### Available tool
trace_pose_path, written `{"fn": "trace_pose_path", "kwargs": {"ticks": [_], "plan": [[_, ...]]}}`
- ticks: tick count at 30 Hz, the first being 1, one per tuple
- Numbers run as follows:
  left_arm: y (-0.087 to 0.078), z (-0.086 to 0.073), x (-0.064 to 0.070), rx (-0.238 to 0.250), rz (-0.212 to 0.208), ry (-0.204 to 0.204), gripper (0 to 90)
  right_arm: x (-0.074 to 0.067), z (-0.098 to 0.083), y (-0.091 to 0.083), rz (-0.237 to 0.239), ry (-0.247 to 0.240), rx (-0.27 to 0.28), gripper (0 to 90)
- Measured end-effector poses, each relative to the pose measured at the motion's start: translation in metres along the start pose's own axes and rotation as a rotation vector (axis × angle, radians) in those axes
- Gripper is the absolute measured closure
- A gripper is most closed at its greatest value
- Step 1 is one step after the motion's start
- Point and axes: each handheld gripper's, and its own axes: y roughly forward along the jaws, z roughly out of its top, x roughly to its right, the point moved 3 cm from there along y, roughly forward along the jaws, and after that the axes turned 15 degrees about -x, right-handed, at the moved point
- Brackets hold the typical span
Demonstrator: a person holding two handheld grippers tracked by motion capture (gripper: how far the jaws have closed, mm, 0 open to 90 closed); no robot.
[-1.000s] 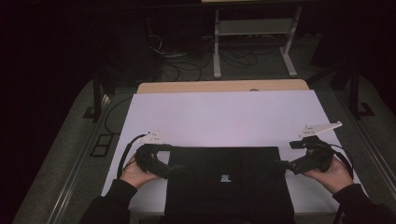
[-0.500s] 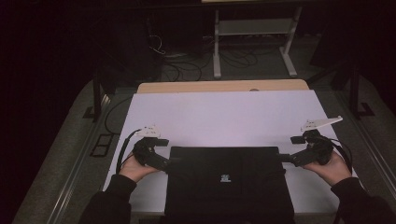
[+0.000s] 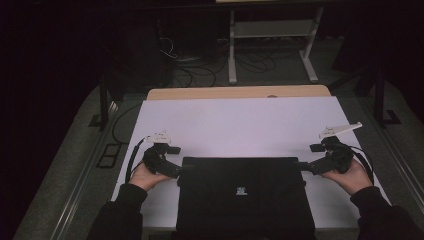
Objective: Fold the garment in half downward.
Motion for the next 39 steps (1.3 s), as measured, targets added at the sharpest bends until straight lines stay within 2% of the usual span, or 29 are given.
{"fn": "trace_pose_path", "kwargs": {"ticks": [5,14,31,39], "plan": [[0.001,-0.001,-0.006,0.005,0.009,-0.017,0.0,0.002,0.001,0.003,-0.001,0.0,-0.009,0.0],[0.008,-0.001,-0.018,-0.014,0.014,-0.046,0.0,0.007,0.002,0.011,-0.006,-0.003,-0.025,0.0],[0.023,-0.001,-0.028,-0.04,0.024,-0.058,0.0,0.019,0.005,0.03,-0.031,0.004,-0.068,0.0],[0.03,-0.003,-0.032,-0.061,0.02,-0.063,0.0,0.026,0.003,0.038,-0.022,0.018,-0.076,0.0]]}}
